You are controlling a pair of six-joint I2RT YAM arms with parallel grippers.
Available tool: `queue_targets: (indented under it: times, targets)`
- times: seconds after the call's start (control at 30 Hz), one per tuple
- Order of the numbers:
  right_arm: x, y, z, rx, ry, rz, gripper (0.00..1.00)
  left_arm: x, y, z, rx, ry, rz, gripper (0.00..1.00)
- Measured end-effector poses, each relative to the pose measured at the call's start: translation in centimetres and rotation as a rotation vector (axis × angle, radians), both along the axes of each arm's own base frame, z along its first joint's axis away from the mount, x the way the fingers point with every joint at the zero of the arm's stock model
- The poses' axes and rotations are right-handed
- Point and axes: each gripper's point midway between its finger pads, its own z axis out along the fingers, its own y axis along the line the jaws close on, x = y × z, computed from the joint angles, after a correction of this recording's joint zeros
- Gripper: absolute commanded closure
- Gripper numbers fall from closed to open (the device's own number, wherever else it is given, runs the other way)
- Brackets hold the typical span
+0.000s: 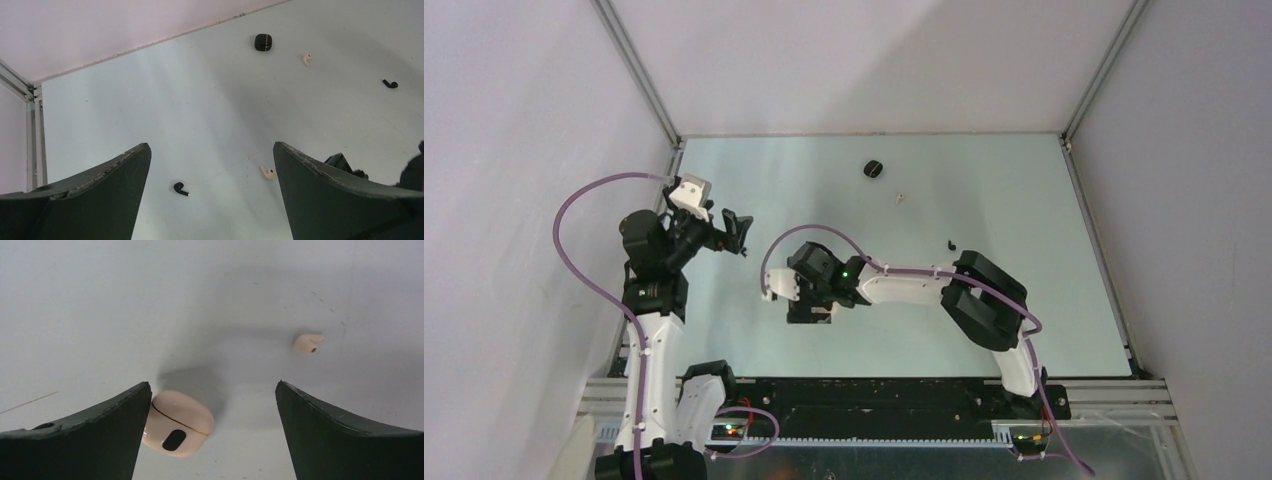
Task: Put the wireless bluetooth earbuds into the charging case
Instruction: Adjust the charging case at the center of the board.
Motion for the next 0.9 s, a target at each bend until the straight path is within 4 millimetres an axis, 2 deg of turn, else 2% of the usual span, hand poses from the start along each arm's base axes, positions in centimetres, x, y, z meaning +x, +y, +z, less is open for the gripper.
queue_targets:
  times: [0.23, 0.37, 0.77, 0.9]
  targets:
    - [3.2, 0.0, 1.9, 0.056, 0.054, -0.15, 0.0, 0.0, -0.1, 0.0, -0.001, 0.0, -0.007, 0.0]
    - [4.3, -1.0, 1.8, 0.053, 0.083, -0.196, 0.01, -0.1, -0.2, 0.0, -0.002, 0.0, -0.009, 0.01]
    - [3.4, -2.8, 0.1, -0.021, 0.113, -0.174, 0.01, -0.2, -0.4, 0.0, -0.005, -0.001, -0.023, 0.01]
    - [2.9, -4.1, -1.3, -0.071, 0.123, -0.162, 0.01, -0.2, -0.4, 0.1, -0.005, -0.001, -0.024, 0.0]
